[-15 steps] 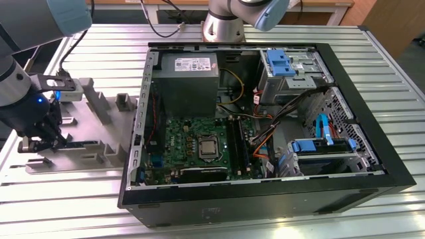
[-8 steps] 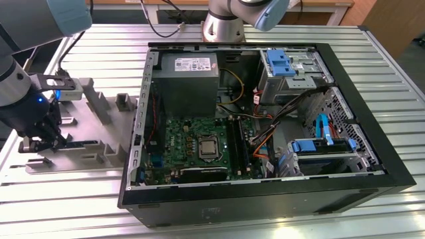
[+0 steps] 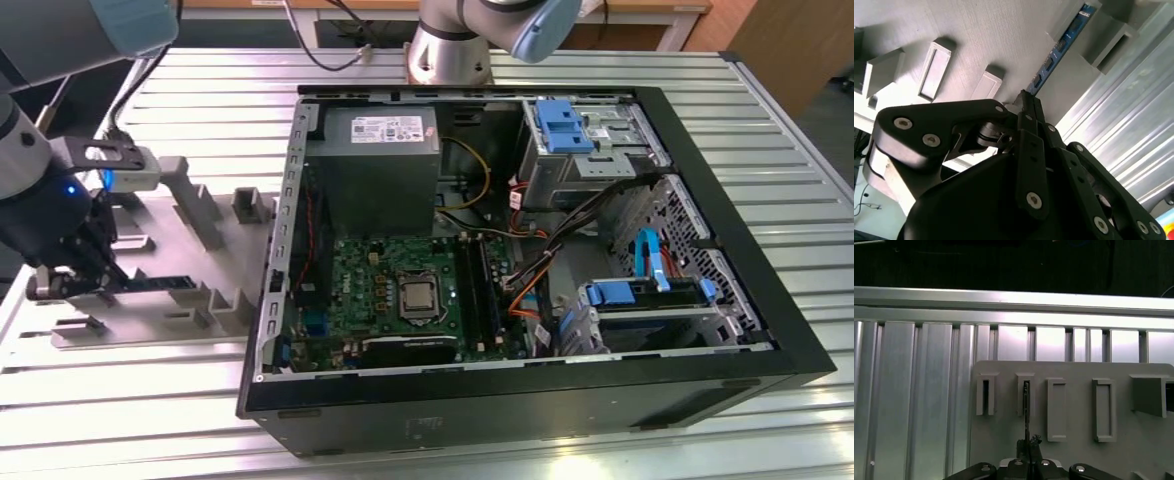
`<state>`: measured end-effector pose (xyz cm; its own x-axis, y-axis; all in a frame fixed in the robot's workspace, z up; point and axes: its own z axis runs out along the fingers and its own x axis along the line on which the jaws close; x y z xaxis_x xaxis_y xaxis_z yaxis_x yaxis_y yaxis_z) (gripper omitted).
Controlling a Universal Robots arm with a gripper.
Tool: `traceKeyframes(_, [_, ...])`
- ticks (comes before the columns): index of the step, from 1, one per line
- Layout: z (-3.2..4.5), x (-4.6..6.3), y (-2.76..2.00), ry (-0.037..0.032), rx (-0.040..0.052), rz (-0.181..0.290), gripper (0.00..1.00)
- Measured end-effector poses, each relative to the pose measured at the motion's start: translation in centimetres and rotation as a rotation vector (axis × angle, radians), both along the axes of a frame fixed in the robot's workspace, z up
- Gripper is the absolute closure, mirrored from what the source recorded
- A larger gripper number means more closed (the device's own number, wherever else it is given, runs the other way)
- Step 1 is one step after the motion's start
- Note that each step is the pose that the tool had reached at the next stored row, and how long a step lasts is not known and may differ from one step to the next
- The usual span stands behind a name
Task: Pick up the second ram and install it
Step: 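Pick up the second ram and move it above second insertion slot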
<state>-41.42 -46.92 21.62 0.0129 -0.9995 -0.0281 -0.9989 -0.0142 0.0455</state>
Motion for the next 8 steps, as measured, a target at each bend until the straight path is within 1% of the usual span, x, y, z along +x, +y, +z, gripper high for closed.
traceKeyframes(8, [2.23, 0.0, 0.0, 0.0001, 0.0, 0.0, 0.88])
